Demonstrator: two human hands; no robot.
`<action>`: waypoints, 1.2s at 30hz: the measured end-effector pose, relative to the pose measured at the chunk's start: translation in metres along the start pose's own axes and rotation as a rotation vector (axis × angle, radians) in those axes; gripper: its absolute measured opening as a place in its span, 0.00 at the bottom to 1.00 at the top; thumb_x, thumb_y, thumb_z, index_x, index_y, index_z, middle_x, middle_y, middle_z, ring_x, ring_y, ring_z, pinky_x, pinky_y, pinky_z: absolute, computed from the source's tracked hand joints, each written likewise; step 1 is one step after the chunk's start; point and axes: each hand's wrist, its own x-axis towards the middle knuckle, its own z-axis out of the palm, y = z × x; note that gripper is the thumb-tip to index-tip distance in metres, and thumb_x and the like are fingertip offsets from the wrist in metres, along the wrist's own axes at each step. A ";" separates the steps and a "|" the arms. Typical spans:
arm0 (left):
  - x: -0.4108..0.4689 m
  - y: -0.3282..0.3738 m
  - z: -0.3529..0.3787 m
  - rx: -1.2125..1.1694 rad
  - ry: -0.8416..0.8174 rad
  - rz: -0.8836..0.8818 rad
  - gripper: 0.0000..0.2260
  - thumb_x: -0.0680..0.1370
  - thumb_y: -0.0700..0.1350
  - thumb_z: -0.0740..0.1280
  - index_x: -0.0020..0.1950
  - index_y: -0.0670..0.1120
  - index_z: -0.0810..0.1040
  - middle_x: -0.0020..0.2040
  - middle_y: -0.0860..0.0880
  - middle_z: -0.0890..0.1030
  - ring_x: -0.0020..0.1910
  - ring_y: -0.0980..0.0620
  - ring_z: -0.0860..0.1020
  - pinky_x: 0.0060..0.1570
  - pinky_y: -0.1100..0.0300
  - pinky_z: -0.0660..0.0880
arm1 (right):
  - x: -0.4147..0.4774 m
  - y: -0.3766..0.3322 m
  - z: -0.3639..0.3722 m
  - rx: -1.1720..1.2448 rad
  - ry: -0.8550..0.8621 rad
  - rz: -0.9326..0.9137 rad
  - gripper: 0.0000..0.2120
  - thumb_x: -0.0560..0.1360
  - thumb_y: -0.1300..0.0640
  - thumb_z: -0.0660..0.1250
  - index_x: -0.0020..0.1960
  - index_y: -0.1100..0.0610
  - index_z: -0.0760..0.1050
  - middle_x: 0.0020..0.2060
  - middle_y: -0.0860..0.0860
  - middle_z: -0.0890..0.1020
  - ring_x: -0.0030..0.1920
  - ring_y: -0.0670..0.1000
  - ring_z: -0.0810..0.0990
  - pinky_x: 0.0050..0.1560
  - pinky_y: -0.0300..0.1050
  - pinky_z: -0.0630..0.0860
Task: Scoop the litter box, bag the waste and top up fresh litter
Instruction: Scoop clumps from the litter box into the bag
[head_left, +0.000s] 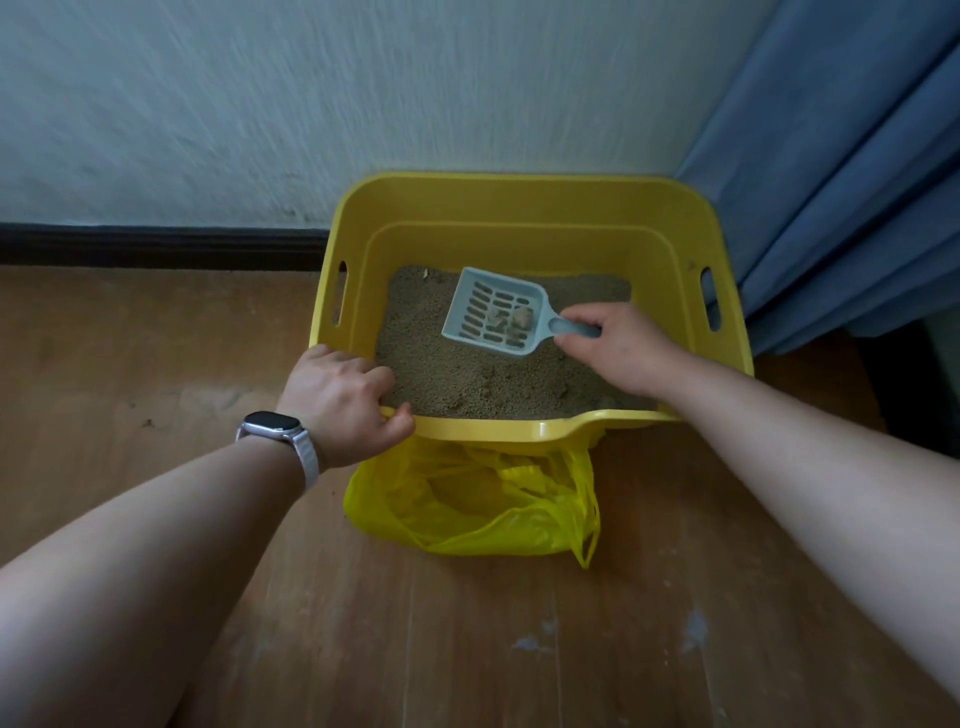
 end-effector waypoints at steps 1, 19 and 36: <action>0.000 0.000 0.000 0.000 0.005 0.000 0.20 0.71 0.61 0.58 0.30 0.47 0.75 0.26 0.50 0.73 0.27 0.46 0.73 0.39 0.55 0.67 | -0.003 -0.001 0.001 -0.010 0.001 -0.002 0.11 0.77 0.51 0.67 0.58 0.50 0.80 0.50 0.54 0.84 0.49 0.58 0.81 0.52 0.55 0.77; 0.000 -0.001 -0.001 -0.034 0.042 0.008 0.20 0.71 0.60 0.58 0.28 0.46 0.72 0.24 0.51 0.68 0.26 0.46 0.71 0.38 0.56 0.65 | -0.089 -0.026 0.005 -0.654 -0.016 -0.277 0.15 0.77 0.44 0.61 0.63 0.44 0.74 0.45 0.48 0.76 0.51 0.52 0.74 0.40 0.45 0.67; 0.001 -0.002 0.000 -0.023 0.036 -0.004 0.21 0.71 0.60 0.57 0.29 0.46 0.73 0.25 0.49 0.71 0.26 0.46 0.69 0.39 0.56 0.63 | -0.093 -0.015 0.041 -1.002 0.212 -0.747 0.08 0.70 0.60 0.69 0.48 0.57 0.79 0.36 0.54 0.76 0.37 0.58 0.75 0.34 0.50 0.66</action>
